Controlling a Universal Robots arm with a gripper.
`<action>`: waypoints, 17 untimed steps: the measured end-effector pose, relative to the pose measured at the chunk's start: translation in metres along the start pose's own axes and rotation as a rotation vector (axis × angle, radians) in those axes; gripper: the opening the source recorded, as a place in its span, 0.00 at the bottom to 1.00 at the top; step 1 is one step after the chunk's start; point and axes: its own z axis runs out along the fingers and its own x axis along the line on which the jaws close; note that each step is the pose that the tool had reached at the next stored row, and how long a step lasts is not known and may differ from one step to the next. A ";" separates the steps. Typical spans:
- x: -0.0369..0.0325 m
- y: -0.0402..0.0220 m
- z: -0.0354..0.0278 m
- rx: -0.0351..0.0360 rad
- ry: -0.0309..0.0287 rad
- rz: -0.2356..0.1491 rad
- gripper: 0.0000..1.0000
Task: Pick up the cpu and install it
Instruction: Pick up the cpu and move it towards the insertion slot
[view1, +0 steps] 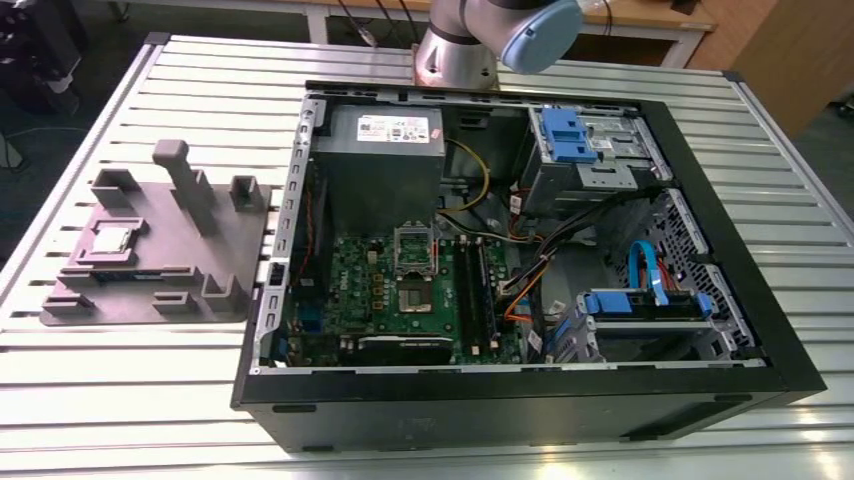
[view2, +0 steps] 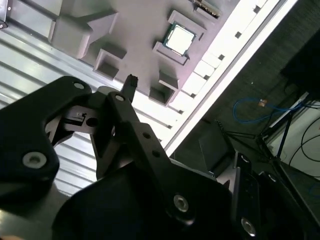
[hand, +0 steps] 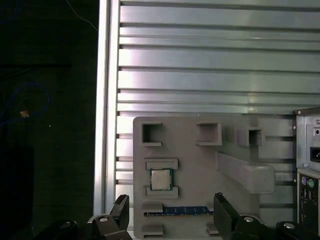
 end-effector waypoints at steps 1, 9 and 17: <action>0.0000 -0.0009 0.0018 -0.0001 0.0017 -0.005 0.76; 0.0004 -0.0056 0.0161 -0.0008 0.0063 -0.023 0.76; 0.0005 -0.0069 0.0290 0.0073 0.0087 -0.025 0.76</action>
